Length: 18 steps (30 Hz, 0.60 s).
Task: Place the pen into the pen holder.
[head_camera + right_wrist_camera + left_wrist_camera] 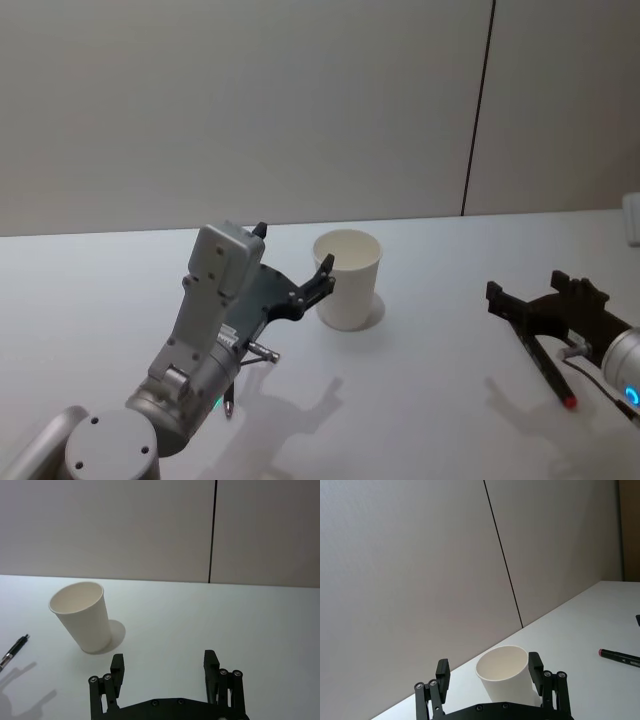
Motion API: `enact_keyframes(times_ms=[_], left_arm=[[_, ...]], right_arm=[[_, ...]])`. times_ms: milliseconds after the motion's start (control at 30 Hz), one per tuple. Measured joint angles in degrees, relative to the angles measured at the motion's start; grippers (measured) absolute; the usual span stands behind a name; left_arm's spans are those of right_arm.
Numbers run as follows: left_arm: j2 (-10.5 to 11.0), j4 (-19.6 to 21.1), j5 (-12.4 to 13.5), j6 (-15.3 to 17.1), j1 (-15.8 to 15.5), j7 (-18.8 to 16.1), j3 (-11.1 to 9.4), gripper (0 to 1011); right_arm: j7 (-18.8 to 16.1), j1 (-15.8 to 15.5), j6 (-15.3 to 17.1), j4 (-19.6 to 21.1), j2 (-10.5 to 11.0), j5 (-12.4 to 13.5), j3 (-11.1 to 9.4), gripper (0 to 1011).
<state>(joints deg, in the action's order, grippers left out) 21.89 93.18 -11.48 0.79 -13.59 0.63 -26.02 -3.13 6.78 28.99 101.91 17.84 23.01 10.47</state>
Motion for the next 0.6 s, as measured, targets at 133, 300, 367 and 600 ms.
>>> enact_keyframes(times_ms=[133,300,367,600], left_arm=[[0.0,0.0,0.0,0.0,0.0,0.0,0.0,1000],[0.0,0.0,0.0,0.0,0.0,0.0,0.0,1000],[0.0,0.0,0.0,0.0,0.0,0.0,0.0,1000],[0.0,0.0,0.0,0.0,0.0,0.0,0.0,1000]], right_arm=[[-0.6,1.5,3.2,-1.0,-0.1,0.5,-0.3,1002],[-1.8,3.7,7.4,-2.6,-0.1,0.8,-0.6,1002],[-2.3,4.7,9.2,-3.4,-0.1,0.9,-0.7,1002],[-3.9,7.5,13.5,-5.9,-0.1,0.8,-1.1,1002]])
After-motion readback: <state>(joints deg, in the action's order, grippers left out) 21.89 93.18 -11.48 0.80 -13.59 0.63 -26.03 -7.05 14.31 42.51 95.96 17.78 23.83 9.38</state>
